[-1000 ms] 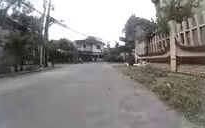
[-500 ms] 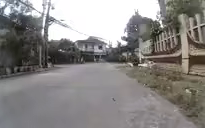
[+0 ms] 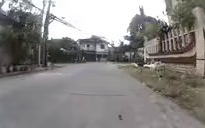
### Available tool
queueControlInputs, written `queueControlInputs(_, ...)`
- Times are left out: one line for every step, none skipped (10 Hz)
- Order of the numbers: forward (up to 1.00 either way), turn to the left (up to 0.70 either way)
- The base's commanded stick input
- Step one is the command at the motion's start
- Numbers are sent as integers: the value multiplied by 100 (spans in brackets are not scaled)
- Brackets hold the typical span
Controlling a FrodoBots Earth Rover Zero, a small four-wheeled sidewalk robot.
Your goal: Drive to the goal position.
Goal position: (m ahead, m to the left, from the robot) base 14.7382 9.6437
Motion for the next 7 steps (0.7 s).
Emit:
queueControlInputs(100, 4)
queueControlInputs(100, 3)
queueControlInputs(100, 3)
queueControlInputs(100, 3)
queueControlInputs(100, 3)
queueControlInputs(100, 3)
queueControlInputs(100, 3)
